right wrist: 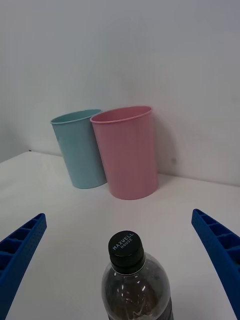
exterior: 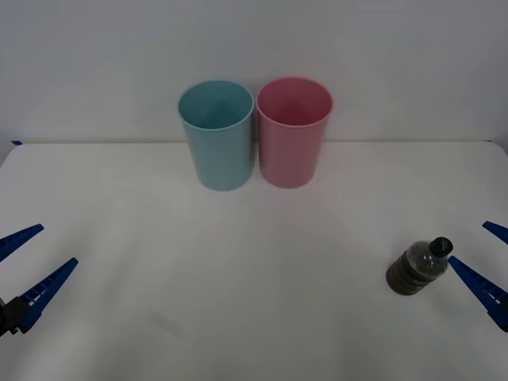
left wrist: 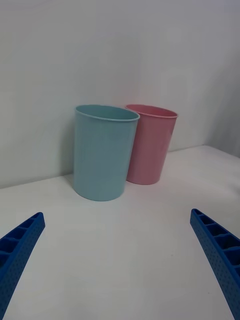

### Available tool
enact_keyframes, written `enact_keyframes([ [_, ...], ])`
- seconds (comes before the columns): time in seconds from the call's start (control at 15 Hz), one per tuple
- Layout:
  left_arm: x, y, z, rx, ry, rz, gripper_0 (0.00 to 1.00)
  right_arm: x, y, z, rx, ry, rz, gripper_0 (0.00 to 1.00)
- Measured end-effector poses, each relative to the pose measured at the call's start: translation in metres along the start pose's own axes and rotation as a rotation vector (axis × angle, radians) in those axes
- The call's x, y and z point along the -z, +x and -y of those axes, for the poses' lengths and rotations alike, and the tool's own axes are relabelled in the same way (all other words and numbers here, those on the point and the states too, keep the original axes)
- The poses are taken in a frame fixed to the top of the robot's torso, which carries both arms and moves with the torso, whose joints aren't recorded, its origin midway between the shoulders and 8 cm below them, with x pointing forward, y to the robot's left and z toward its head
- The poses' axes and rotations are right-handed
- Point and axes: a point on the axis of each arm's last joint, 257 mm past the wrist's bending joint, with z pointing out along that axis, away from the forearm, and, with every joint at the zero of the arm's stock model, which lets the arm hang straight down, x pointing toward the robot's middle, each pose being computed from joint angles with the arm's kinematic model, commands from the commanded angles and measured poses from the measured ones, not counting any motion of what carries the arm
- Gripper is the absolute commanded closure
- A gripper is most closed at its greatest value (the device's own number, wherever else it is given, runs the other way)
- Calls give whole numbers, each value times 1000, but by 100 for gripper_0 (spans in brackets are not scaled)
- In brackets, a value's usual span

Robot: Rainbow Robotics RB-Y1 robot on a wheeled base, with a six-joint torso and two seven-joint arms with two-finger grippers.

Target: Grasp the object on the table and drop it into the matching bin: aluminum can to the light blue bin, PET bottle to the pink bin.

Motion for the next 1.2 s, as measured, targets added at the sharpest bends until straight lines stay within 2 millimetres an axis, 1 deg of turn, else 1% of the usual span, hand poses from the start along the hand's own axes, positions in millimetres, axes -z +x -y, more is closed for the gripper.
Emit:
enact_keyframes([
  [0.13, 0, 0, 0, 0, 0, 0, 0, 0, 1, 0, -2, 1, 0, 0],
  [0.2, 0, 0, 0, 0, 0, 0, 0, 3, 5, -1, -12, 8, -3, 0],
  [0.4, 0, 0, 0, 0, 0, 0, 0, 7, 1, -3, -2, 12, -9, 0],
  [0.6, 0, 0, 0, 0, 0, 0, 0, 14, 4, -1, 2, 25, -25, 0],
  [0.93, 0, 0, 0, 0, 0, 0, 0, 30, 18, 0, 10, 58, -68, 0],
  [1.2, 0, 0, 0, 0, 0, 0, 0, 39, 33, -1, 81, 85, -104, 0],
])
